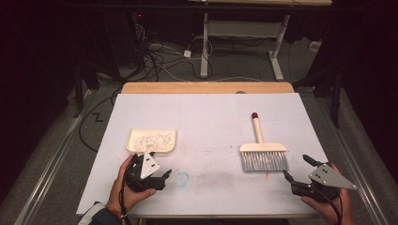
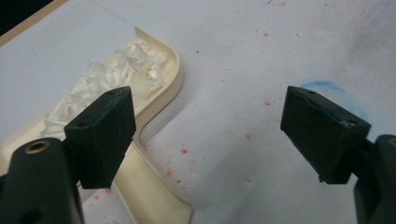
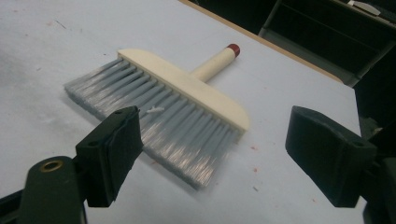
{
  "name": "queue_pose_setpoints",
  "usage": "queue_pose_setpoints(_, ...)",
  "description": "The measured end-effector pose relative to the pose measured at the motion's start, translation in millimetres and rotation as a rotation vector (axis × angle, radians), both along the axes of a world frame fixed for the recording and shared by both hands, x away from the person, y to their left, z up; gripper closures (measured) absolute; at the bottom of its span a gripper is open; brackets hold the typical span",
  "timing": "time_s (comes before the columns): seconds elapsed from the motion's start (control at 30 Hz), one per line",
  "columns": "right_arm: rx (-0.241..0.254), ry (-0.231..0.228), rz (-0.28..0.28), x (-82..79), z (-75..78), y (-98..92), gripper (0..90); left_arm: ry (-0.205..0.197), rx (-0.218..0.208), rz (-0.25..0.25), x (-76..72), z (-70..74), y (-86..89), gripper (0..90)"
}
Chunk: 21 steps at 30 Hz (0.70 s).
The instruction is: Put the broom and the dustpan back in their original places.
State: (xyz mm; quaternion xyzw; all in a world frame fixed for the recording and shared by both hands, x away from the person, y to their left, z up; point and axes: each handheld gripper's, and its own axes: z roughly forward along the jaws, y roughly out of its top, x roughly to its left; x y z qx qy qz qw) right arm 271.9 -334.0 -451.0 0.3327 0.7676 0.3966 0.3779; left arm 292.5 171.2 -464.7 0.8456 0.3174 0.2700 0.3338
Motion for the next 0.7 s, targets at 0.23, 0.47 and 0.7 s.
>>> queue_pose_setpoints(0.23, 0.007, -0.019, -0.002, -2.3, 4.2, 0.6, 18.8, -0.011, 0.016, -0.015, -4.1, -0.6, -0.7, 17.8)
queue_pose_setpoints(0.47, -0.017, -0.025, 0.002, -4.3, 6.1, 6.1, 18.9, -0.006, 0.041, -0.004, -4.2, -1.7, -2.8, 17.8)
queue_pose_setpoints(0.7, -0.016, -0.033, 0.014, -3.4, 7.8, 8.8, 19.0, -0.014, 0.040, -0.011, -7.4, -1.8, -4.5, 17.9)
